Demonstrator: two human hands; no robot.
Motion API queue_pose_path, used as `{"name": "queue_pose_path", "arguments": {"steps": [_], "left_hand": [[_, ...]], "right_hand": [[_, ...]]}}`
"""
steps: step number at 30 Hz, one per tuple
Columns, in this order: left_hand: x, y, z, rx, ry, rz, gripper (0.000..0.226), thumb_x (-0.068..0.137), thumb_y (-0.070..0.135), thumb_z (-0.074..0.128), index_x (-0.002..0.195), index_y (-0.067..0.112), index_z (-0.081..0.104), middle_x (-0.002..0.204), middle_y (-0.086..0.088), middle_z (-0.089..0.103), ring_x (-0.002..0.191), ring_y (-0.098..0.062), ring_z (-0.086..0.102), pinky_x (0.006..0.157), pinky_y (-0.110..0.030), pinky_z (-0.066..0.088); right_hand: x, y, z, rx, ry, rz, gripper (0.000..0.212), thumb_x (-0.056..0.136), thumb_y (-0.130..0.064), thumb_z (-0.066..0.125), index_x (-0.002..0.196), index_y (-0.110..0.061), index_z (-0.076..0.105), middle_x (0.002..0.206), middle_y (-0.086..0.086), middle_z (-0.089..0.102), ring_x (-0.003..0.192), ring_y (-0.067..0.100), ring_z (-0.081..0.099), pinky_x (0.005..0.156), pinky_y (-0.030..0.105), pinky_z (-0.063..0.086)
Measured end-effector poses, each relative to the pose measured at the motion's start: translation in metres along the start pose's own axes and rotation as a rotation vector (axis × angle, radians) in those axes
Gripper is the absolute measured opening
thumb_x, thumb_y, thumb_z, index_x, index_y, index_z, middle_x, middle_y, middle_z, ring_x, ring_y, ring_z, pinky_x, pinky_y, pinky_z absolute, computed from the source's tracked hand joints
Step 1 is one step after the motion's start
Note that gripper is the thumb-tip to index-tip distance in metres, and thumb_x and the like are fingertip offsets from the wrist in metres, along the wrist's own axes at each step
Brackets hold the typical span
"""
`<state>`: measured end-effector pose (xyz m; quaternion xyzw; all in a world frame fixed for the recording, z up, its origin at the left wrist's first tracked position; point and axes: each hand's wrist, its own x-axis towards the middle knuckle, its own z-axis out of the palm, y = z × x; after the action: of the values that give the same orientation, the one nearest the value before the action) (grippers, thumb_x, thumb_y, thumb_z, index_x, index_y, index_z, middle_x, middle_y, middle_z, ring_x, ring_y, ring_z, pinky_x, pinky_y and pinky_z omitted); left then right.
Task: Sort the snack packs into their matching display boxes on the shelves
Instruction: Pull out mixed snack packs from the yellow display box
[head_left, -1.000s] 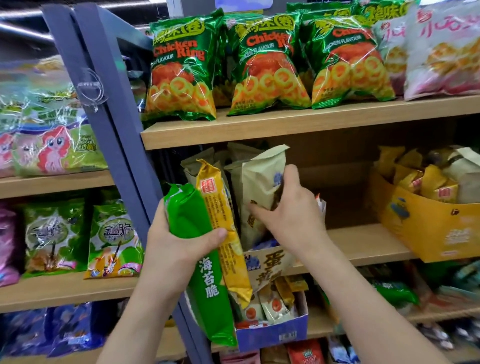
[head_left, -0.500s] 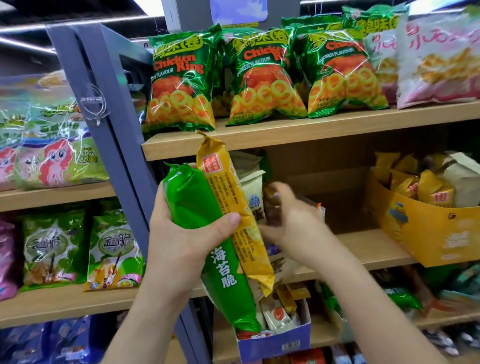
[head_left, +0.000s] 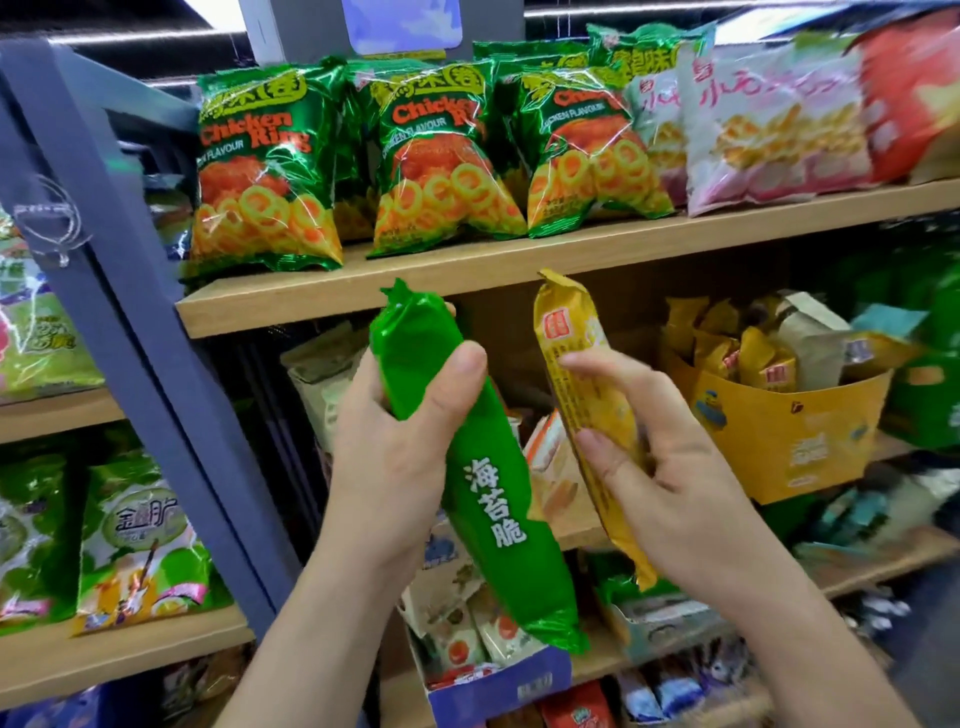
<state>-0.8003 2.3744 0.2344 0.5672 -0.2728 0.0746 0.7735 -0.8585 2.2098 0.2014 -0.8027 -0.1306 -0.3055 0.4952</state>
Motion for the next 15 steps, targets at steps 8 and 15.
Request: {"name": "queue_pose_path", "arguments": {"steps": [8, 15], "left_hand": [[-0.006, -0.013, 0.034, 0.054, -0.197, 0.041, 0.037, 0.079, 0.035, 0.077, 0.108, 0.017, 0.06, 0.087, 0.004, 0.068, 0.08, -0.016, 0.067, 0.066, -0.035, 0.058], [0.028, 0.003, 0.015, 0.727, -0.178, 0.317, 0.036, 0.097, 0.014, 0.059, 0.13, 0.026, 0.058, 0.113, 0.008, 0.068, 0.105, -0.005, 0.063, 0.085, -0.024, 0.055]], "right_hand": [[-0.015, 0.021, -0.009, 0.081, -0.269, 0.307, 0.063, 0.049, -0.079, 0.071, 0.109, -0.061, 0.062, 0.121, -0.029, 0.044, 0.11, -0.013, 0.051, 0.084, 0.011, 0.047], [-0.015, 0.052, -0.033, 0.081, 0.09, 0.451, 0.057, 0.053, -0.059, 0.08, 0.105, -0.039, 0.069, 0.127, -0.007, 0.052, 0.109, 0.0, 0.052, 0.072, 0.006, 0.041]]}}
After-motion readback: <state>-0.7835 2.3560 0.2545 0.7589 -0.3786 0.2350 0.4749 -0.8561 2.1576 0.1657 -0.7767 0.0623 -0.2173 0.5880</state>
